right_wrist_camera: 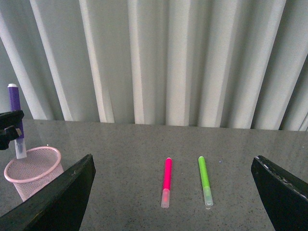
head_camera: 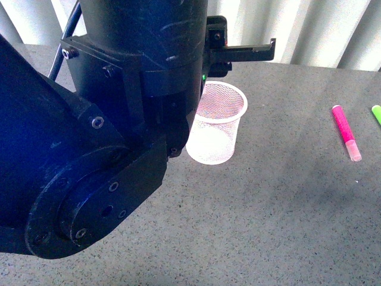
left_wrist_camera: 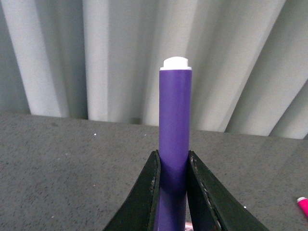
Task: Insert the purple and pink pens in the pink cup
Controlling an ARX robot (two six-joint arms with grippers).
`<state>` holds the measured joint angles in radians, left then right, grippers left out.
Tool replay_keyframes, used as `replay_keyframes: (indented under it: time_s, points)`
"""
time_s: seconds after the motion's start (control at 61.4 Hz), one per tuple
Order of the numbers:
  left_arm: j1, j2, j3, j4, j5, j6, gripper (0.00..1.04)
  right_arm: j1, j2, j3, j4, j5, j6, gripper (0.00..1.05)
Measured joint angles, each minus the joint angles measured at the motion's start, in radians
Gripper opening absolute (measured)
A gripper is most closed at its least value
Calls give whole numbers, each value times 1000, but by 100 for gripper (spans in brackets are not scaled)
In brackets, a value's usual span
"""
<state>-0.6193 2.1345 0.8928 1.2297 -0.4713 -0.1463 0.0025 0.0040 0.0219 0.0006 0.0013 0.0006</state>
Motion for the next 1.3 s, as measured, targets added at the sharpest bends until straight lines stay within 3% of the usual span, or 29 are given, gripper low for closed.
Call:
replay_keyframes:
  time_s: [0.309, 0.472, 0.765, 0.977, 1.107, 1.205, 1.303]
  points:
    - [15, 27, 3, -23, 19, -42, 12, 0, 0, 0, 0, 0, 0, 98]
    - [15, 27, 1, -116, 55, -94, 12, 0, 0, 0, 0, 0, 0, 98]
    - [28, -42, -12, -329, 123, -194, 65, 0, 0, 0, 0, 0, 0, 98]
    - [101, -289, -59, -671, 250, -85, 100, 0, 0, 0, 0, 0, 0, 98]
    - [231, -564, -152, -1000, 398, 37, 98, 0, 0, 0, 0, 0, 0, 98]
    - [308, -731, -261, -1042, 439, 60, 98, 0, 0, 0, 0, 1, 0, 98]
    - [331, -791, -276, -1043, 438, 68, 98, 0, 0, 0, 0, -1, 0, 98]
